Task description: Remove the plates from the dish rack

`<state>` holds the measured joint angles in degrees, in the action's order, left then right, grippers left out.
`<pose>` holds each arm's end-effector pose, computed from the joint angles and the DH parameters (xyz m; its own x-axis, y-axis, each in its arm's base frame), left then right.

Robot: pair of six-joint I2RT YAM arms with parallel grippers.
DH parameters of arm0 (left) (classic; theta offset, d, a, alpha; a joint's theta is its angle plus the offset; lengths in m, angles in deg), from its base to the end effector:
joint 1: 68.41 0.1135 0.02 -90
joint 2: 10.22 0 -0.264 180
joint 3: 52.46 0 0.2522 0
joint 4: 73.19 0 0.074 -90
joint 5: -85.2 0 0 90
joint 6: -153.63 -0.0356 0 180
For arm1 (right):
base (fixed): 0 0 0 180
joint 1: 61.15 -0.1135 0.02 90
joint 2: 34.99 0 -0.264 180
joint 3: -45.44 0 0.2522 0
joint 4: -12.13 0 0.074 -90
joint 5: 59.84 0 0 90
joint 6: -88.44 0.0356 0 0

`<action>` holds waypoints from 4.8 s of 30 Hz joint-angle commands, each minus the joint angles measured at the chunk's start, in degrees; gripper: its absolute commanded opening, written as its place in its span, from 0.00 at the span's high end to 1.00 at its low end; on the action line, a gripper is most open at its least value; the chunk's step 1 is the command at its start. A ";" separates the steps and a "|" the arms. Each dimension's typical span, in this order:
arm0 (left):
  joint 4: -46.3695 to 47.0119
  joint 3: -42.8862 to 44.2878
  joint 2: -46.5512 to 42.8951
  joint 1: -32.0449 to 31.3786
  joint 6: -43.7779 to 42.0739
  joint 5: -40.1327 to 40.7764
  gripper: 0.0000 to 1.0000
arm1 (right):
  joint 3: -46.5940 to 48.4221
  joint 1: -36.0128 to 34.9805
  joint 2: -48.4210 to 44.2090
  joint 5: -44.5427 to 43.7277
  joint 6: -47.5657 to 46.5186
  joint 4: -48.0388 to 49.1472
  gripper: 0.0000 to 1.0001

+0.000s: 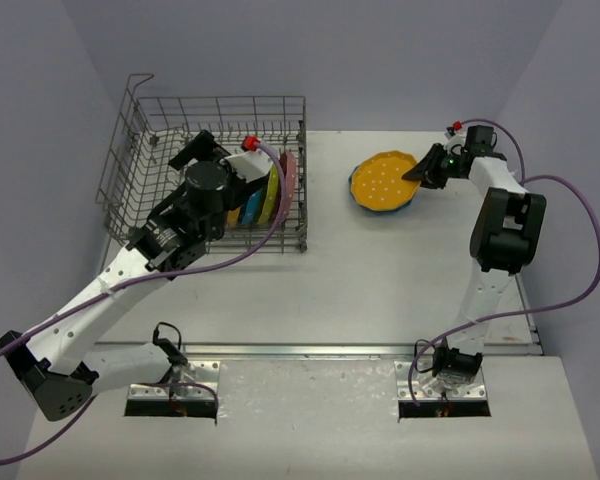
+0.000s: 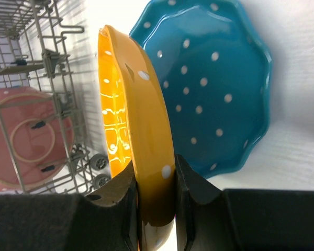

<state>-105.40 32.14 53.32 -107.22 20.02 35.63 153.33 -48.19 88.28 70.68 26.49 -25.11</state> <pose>0.1991 -0.1305 0.4209 -0.1220 0.7719 -0.6239 0.0904 0.6346 0.7675 0.4626 -0.0827 0.1870 -0.7840 0.5472 -0.2930 0.1754 0.6481 0.7411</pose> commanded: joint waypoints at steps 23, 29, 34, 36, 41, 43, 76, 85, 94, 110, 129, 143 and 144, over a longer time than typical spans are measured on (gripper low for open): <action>-4.23 -0.96 -3.33 2.85 8.45 -4.74 0.00 | 9.59 0.04 6.75 -4.76 -1.75 3.10 0.51; -4.49 -1.34 -3.57 2.95 8.72 -5.30 0.00 | 9.14 -0.18 5.07 -9.91 -3.47 1.63 0.43; -4.50 -1.62 -3.60 2.95 8.81 -5.63 0.00 | 8.27 -1.73 2.47 -17.68 -6.90 0.63 0.35; -4.41 -1.76 -3.63 2.95 8.90 -5.71 0.00 | 7.51 -2.56 1.25 -20.55 -8.32 0.86 0.34; -4.32 -2.20 -3.78 2.89 8.76 -5.75 0.00 | 7.33 -5.68 0.31 -25.48 -12.12 0.63 0.34; -4.27 -2.25 -3.86 2.91 8.63 -5.61 0.00 | 7.41 -6.48 0.36 -25.63 -12.59 0.66 0.34; -4.76 -2.37 -5.01 4.09 9.95 -5.18 0.00 | 1.68 -8.75 -4.87 -34.90 -14.86 -4.47 0.22; -4.84 -2.62 -4.90 4.36 10.39 -5.19 0.00 | 3.82 -8.75 -0.08 -30.37 -11.38 -5.52 0.21; -5.03 -2.55 -4.48 4.71 11.10 -5.54 0.00 | 7.30 -8.84 2.68 -26.73 -9.15 -5.96 0.21; -6.60 -0.98 -3.60 5.78 13.13 -6.79 0.00 | 10.23 -9.45 4.75 -22.21 -9.50 -8.63 0.21; -22.80 12.77 10.04 30.41 30.94 -33.80 0.06 | 8.55 -9.45 -10.99 -32.23 -17.92 -10.24 0.01; -20.34 13.99 22.19 31.81 35.96 -45.89 0.39 | -5.90 -9.45 -32.83 -27.50 -17.89 -9.47 0.01; -19.65 13.86 22.91 31.78 36.13 -46.05 0.39 | -7.03 -9.45 -33.76 -27.28 -17.75 -9.31 0.01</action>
<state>-129.06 44.15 74.69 -75.85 53.75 -6.45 150.93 -57.51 57.32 41.97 8.90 -35.23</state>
